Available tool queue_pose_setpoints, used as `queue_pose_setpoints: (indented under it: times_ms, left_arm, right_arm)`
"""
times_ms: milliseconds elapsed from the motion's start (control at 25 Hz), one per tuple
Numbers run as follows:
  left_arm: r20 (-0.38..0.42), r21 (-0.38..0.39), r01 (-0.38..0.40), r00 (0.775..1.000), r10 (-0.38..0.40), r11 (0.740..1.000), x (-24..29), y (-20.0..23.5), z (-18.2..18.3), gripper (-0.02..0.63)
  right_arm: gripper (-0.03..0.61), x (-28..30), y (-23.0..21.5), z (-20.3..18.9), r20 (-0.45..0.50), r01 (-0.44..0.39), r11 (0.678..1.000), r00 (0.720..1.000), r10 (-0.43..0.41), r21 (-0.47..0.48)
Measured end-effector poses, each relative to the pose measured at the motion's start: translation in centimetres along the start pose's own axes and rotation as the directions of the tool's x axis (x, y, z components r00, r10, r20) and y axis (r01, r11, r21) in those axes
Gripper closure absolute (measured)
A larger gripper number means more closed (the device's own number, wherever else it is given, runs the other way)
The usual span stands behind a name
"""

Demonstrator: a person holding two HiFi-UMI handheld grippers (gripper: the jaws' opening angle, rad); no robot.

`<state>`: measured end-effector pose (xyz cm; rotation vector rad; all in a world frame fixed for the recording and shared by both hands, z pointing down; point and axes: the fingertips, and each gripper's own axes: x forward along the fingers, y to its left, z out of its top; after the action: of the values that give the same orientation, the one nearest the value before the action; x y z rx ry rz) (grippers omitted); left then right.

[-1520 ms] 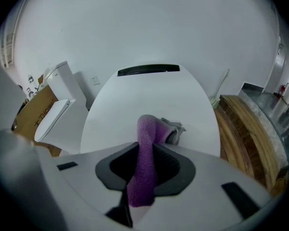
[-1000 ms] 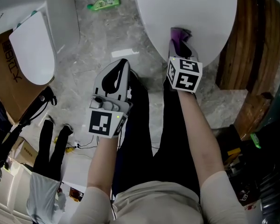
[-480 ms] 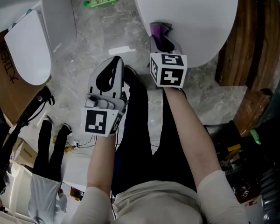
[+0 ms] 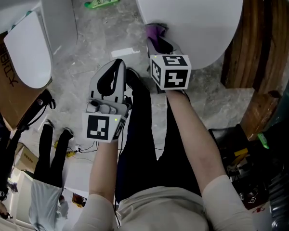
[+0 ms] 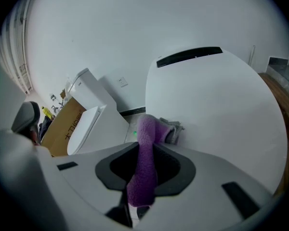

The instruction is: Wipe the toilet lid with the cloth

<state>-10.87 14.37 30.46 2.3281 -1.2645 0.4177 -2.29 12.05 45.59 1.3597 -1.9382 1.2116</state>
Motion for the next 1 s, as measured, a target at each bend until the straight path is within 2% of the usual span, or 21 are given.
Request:
queue_pose_setpoints:
  times_ms: [200, 480, 760, 880, 1000]
  left_arm:
    - [-0.007, 0.004, 0.003, 1.0, -0.003, 1.0, 0.4, -0.6, -0.2, 0.598]
    - [-0.011, 0.02, 0.03, 0.999, -0.03, 0.999, 2.0, -2.7, 0.0, 0.598]
    - [-0.019, 0.043, 0.061, 0.998, -0.06, 0.997, 3.2, -5.2, 0.2, 0.598]
    - [-0.032, 0.055, 0.07, 0.997, -0.068, 0.996, 3.7, -6.0, -0.2, 0.598]
    - [-0.043, 0.057, 0.073, 0.997, -0.071, 0.996, 4.0, -6.5, -0.5, 0.598]
  right_arm:
    - [0.483, -3.1, -3.1, 0.7, 0.047, 0.023, 1.0, 0.999, -0.024, 0.021]
    - [0.483, -9.8, -12.7, -0.7, 0.085, 0.16, 0.986, 0.983, -0.163, 0.041]
    - [0.483, -14.2, -21.6, -3.8, 0.075, 0.309, 0.951, 0.949, -0.306, -0.033]
    - [0.483, -14.5, -23.0, -4.6, 0.073, 0.347, 0.932, 0.937, -0.341, -0.101]
    - [0.483, -13.6, -23.2, -5.3, 0.058, 0.34, 0.935, 0.94, -0.336, -0.102]
